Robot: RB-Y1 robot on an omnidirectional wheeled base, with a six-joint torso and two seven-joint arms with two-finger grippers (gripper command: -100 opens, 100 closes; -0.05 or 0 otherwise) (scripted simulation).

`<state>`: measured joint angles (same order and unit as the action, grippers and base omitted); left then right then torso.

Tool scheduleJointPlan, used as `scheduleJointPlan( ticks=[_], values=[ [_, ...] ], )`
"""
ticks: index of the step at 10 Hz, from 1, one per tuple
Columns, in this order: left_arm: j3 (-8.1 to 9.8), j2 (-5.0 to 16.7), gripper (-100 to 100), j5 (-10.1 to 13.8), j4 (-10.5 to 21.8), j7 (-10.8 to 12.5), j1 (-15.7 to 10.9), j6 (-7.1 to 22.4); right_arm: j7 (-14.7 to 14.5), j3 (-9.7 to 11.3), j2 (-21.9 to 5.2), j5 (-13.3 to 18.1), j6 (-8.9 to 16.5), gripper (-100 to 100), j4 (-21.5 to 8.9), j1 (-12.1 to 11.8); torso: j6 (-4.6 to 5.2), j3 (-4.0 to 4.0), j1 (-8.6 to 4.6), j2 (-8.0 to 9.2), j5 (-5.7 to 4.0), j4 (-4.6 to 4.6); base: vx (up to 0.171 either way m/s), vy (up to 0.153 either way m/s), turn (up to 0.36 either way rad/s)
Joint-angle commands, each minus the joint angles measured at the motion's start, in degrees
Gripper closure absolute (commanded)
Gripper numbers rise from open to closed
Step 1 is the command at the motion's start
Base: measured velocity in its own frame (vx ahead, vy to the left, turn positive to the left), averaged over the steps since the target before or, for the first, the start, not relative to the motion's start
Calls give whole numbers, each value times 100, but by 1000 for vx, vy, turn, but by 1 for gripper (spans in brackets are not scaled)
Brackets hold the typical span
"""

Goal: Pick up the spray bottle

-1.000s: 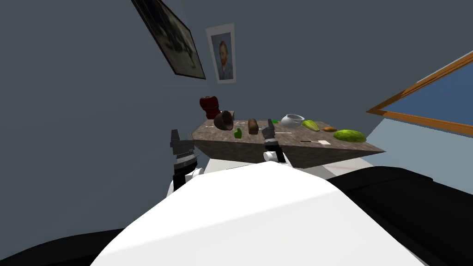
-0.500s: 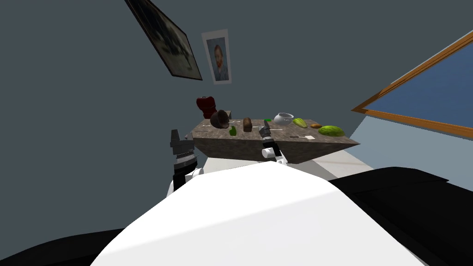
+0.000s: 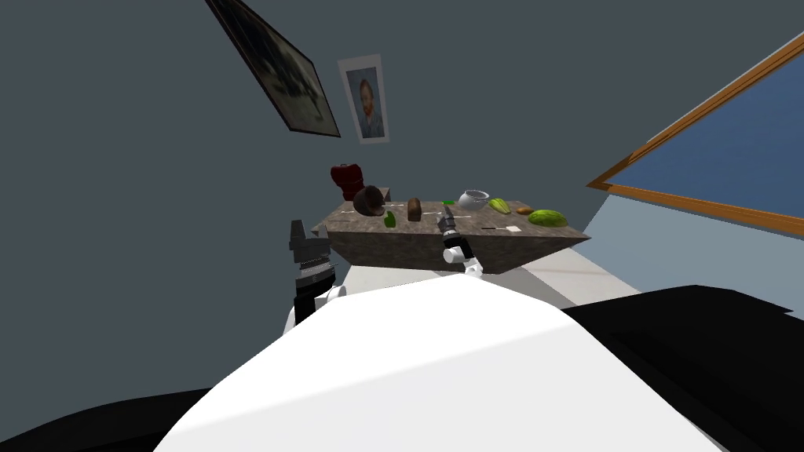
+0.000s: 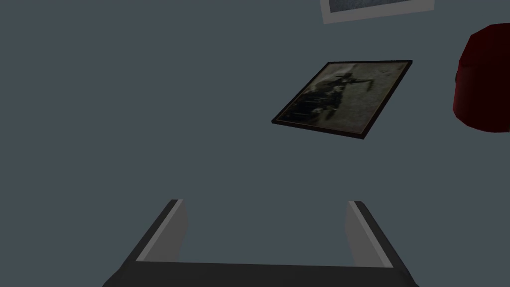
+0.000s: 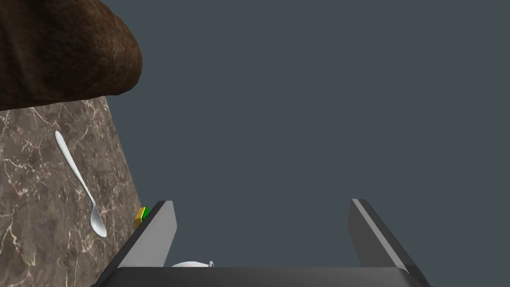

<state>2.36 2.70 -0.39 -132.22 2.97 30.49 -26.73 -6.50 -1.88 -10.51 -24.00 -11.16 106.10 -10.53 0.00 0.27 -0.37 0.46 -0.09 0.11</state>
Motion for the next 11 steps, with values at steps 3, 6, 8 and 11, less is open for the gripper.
scheduleJointPlan(
  ticks=[3,6,8,11],
  values=[
    [0,0,0,0,0,0,0,0,-78,-73,2,-457,469,-100,-496,450,-1,-4,0,-8,0,-1,-91,-96,3],
    [0,0,0,0,0,0,1,0,-127,-152,-3,-945,946,-100,-979,925,0,-12,21,-23,4,-4,-66,-66,16],
    [0,0,0,0,0,0,1,0,-144,-197,2,-1197,1180,-100,-1279,1157,-1,-14,18,-25,3,-5,-60,-64,33],
    [0,0,0,0,0,0,1,0,-154,-246,10,-1495,1459,-100,-1716,1447,-2,-17,14,-30,3,-6,-45,-68,38]
  ],
)
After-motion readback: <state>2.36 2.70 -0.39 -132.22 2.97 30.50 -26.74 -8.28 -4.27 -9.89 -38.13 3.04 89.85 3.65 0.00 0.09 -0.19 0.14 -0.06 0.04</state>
